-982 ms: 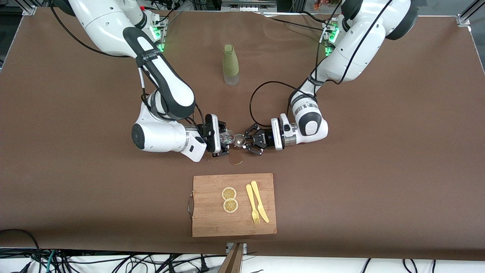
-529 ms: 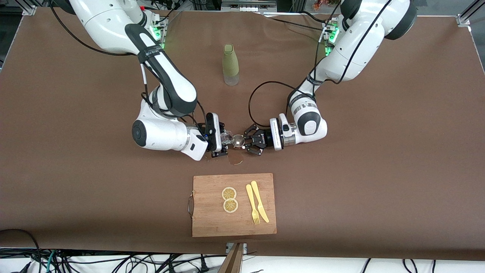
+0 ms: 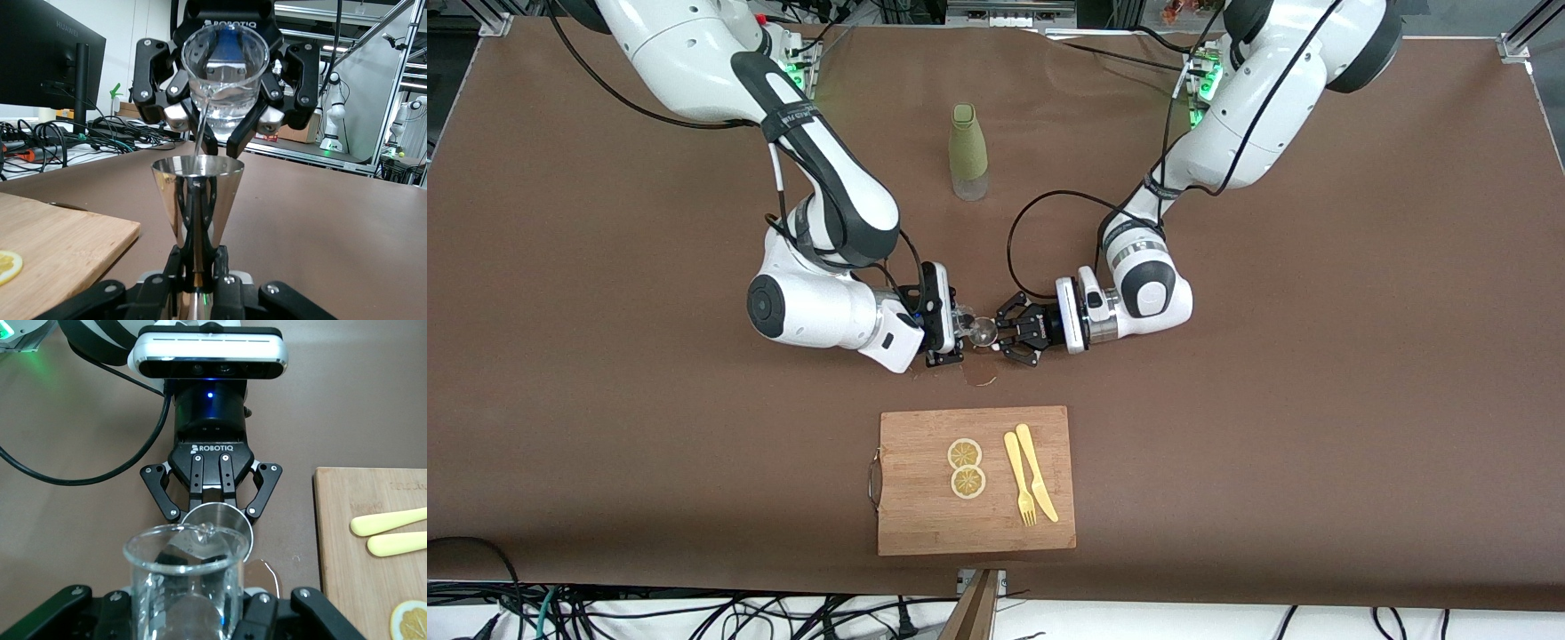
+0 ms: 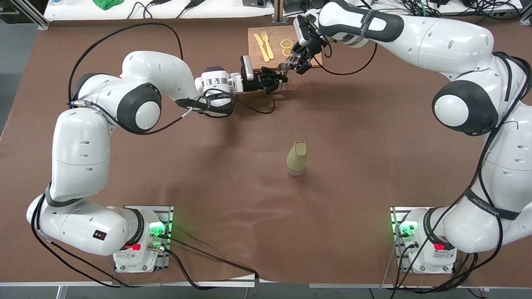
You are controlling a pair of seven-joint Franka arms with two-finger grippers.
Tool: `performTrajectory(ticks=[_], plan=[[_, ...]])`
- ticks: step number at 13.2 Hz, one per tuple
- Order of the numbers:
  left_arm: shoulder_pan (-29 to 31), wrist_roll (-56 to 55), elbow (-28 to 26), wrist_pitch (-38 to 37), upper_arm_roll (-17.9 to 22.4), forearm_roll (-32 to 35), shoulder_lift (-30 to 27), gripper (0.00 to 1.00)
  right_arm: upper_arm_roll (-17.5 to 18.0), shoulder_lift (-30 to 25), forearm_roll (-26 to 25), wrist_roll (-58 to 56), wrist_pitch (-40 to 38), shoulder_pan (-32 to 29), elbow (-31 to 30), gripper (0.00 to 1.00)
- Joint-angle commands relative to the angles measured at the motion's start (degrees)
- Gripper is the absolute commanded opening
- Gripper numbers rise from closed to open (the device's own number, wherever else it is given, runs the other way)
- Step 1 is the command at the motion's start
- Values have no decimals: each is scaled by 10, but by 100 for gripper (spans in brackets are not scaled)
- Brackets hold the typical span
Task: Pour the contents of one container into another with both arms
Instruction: 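Tilt the beaker over the jigger with the right gripper, pouring the liquid, then carry the beaker back with the right gripper while the left gripper carries the jigger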
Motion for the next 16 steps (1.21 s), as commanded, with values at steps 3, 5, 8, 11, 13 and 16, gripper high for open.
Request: performTrajectory(ticks=[3,5,8,11,13,16], plan=[[-6,32,18,23,-4,-26,8,0,2,-14,38,1,-1,-6,-14,4],[-6,32,17,23,-4,-26,8,0,3,-19,68,-12,-17,-8,-15,4],[-5,31,17,23,-3,-25,8,0,1,-47,122,-37,-59,-19,-36,4],[12,37,9,16,-2,-17,-2,0,0,-69,162,-73,-151,-59,-50,4],[28,47,0,2,-2,-2,-6,0,-1,-69,181,-95,-210,-98,-46,4],[66,48,-19,-41,0,64,-20,0,-1,-65,238,-163,-310,-166,-47,4]])
